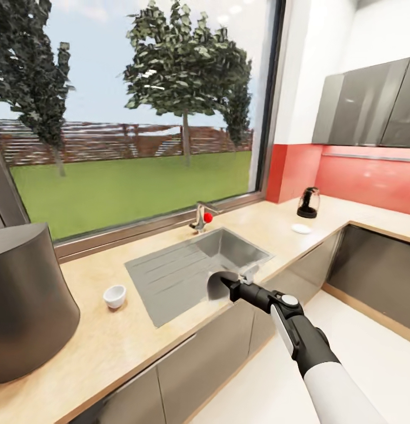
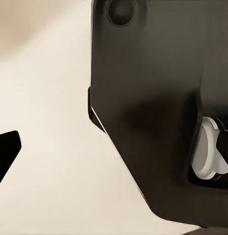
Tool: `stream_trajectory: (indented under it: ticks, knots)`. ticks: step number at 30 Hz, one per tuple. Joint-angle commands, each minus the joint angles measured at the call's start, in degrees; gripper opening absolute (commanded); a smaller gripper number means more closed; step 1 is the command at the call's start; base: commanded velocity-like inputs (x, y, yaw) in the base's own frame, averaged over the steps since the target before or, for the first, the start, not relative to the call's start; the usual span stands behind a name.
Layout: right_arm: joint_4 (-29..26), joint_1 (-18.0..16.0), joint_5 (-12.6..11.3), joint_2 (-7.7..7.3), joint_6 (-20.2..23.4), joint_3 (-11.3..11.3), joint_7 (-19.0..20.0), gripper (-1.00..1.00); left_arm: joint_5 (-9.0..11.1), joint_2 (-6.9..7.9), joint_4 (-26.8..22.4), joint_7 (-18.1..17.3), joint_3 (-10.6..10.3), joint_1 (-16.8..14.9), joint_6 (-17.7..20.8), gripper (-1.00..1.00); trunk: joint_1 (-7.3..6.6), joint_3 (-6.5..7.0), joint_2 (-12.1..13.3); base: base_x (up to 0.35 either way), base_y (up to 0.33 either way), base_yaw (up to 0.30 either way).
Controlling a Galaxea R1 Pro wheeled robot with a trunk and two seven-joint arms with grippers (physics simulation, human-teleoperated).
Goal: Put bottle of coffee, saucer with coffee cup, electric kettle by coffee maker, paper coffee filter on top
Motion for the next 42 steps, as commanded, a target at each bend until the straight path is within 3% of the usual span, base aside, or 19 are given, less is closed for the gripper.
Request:
stream_trajectory:
  ticks: [1,8,20,21,22,26,42]
  knots:
    - [-0.1,0.0,-0.1,0.02,0.5,-0.1,0.2,-1.0,0.2,-0.02,-0.1,0.1,0.1,0.0,-0.1,1.0,0.06,-0.11,-0.1,0.267,-0.229,0.278]
    - [-0.1,0.0,-0.1,0.02,0.5,-0.1,0.3,-1.0,0.2,-0.1,-0.2,0.1,0.1,0.0,-0.1,1.0,0.06,-0.11,-0.1,0.237,-0.24,0.278]
    - [0.0,0.0,-0.1,0.02,0.5,0.0,0.3,-1.0,0.2,-0.11,-0.2,0.1,0.0,0.0,-0.2,1.0,0.06,-0.11,-0.1,0.018,-0.294,0.195]
    - [0.0,0.0,-0.1,0.02,0.5,-0.1,0.6,-1.0,0.2,-0.11,-0.2,0.1,0.0,0.0,-0.2,1.0,0.06,-0.11,-0.1,0.0,-0.296,0.013]
    - [0.0,0.0,0.0,-0.04,0.5,-0.1,4.4,-1.0,0.2,-0.11,-0.2,0.1,0.0,0.0,-0.2,1.0,0.06,-0.14,-0.1,0.0,-0.296,0.075]
    - [0.0,0.0,0.1,-0.07,0.5,-0.1,6.8,-1.0,0.2,-0.11,-0.2,0.1,0.0,0.0,-0.2,1.0,0.06,-0.35,-0.1,0.0,-0.296,0.143]
    - [0.1,0.0,0.2,-0.07,0.6,-0.1,7.2,-1.0,0.2,-0.02,-0.1,0.1,0.1,0.0,-0.2,1.0,0.06,-1.52,-0.1,0.112,-0.217,0.166]
